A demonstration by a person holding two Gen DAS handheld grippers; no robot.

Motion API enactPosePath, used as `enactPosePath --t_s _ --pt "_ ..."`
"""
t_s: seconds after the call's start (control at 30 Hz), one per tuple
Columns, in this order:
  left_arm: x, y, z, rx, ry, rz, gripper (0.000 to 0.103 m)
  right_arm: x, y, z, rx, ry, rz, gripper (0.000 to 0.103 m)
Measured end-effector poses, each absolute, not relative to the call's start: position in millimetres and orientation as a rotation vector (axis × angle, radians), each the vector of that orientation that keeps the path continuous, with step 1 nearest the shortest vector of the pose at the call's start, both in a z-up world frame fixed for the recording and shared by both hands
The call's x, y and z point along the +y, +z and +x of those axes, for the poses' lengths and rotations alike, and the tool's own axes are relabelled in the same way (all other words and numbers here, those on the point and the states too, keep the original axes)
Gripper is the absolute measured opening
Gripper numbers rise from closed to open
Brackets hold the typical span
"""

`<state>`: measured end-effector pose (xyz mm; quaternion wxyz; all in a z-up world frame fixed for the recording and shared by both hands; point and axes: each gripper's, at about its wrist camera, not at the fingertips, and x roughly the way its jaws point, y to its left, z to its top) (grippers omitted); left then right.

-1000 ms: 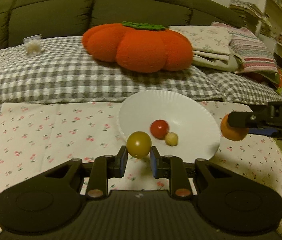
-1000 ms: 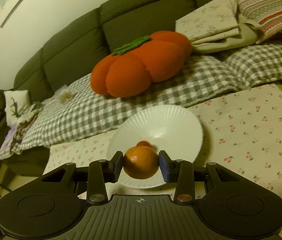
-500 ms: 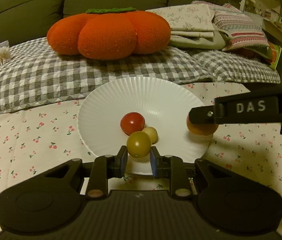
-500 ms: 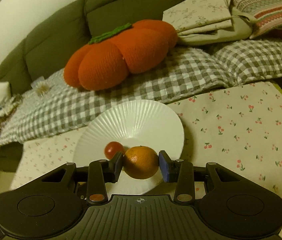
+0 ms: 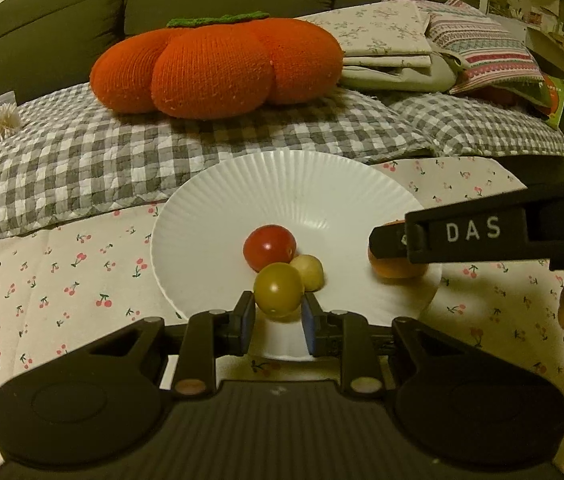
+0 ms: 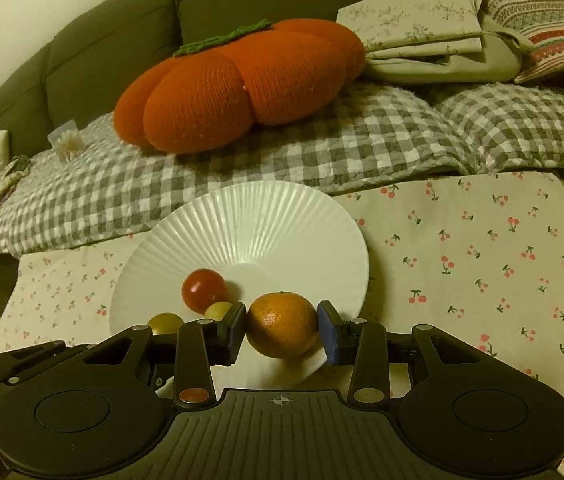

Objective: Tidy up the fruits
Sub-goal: 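Carry the plum and orange over the plate and open both tools, then move both tools back to the remaining fruits on the cloth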

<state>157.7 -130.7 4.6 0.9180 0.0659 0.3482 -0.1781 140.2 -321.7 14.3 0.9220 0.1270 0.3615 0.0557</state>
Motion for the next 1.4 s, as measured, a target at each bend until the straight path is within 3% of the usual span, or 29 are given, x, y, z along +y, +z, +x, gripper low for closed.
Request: enactPosePath --t_s 0.13,0.3,0.4,0.6,1.4 --pt "-131 5 157 0.712 -0.365 0.145 0.025 -322 14 141 0.739 0.112 0.268 0.040" --pt "-128 9 154 0.700 -0.363 0.134 0.041 -324 15 140 0.740 0.095 0.285 0.041" --pt "-126 11 152 0.696 -0.363 0.130 0.047 -328 20 137 0.715 0.076 0.292 0.052" --pt "-109 25 150 0.691 -0.358 0.064 0.063 -332 26 133 0.713 0.066 0.317 0.053" --pt "-30 47 104 0.797 -0.233 -0.071 0.069 -330 57 70 0.750 0.127 0.454 0.053"
